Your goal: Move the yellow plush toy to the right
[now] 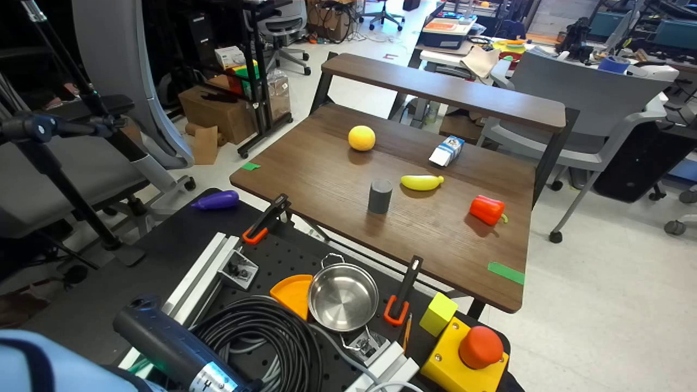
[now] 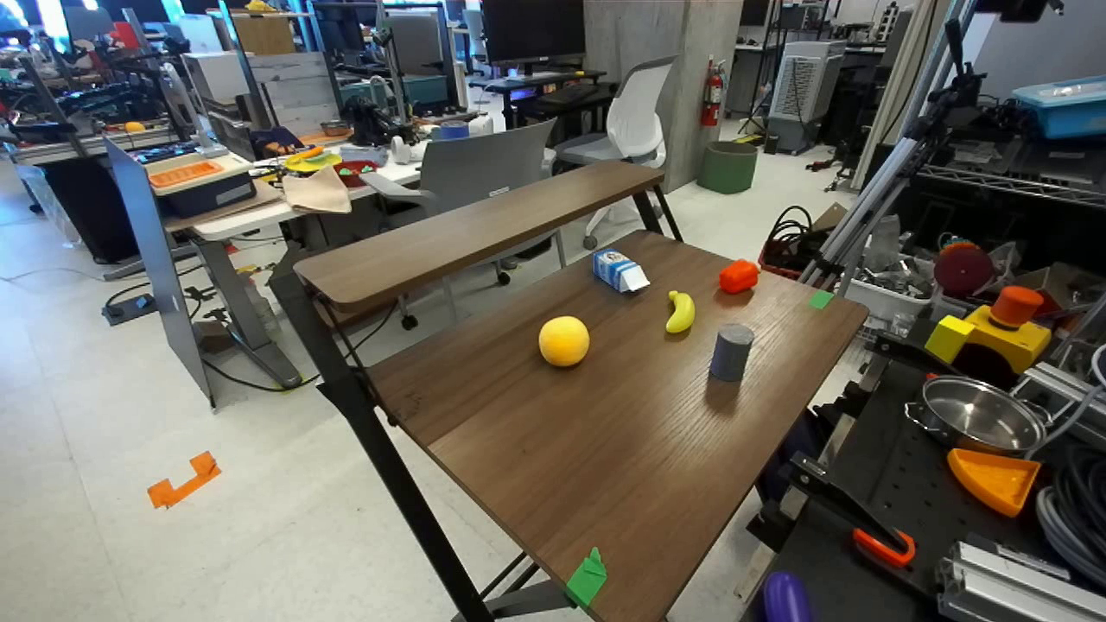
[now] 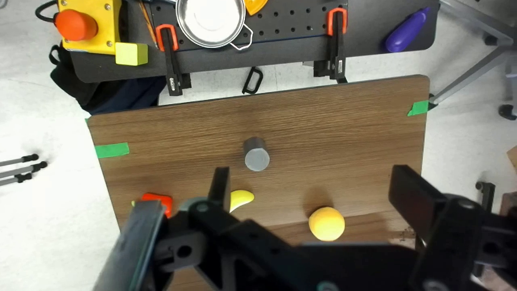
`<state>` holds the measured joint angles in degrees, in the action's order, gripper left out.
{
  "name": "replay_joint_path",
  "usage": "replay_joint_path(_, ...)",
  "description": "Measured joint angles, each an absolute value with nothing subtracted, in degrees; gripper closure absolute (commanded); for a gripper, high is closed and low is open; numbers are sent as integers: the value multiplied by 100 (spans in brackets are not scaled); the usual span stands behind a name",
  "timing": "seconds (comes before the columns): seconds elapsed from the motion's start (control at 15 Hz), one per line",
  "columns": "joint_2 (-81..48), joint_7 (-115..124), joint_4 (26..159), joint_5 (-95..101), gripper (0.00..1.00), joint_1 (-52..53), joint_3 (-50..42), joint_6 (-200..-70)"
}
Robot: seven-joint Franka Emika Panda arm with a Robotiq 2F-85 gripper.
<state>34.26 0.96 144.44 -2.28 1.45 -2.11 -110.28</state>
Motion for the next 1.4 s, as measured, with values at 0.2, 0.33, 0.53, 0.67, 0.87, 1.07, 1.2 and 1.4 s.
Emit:
replay_joint_path(0.2,3208,94,14369,-417,0,140,-403,-11378)
replay_joint_path(0.33,2934,88,14244,-551,0,139,-500,-11673)
replay_joint_path(0.53,2436,54,14017,-715,0,139,-538,-12167)
replay_joint_path(0.67,2061,54,13886,-758,0,140,-509,-12518)
replay_joint_path(0.87,1449,65,13737,-839,0,149,-373,-13045)
replay_joint_path(1.07,859,98,13605,-927,0,208,-174,-13531)
replay_joint_path(1.2,493,138,13524,-970,0,262,-32,-13894)
replay_joint_path(1.4,-98,270,13364,-966,0,340,132,-14528)
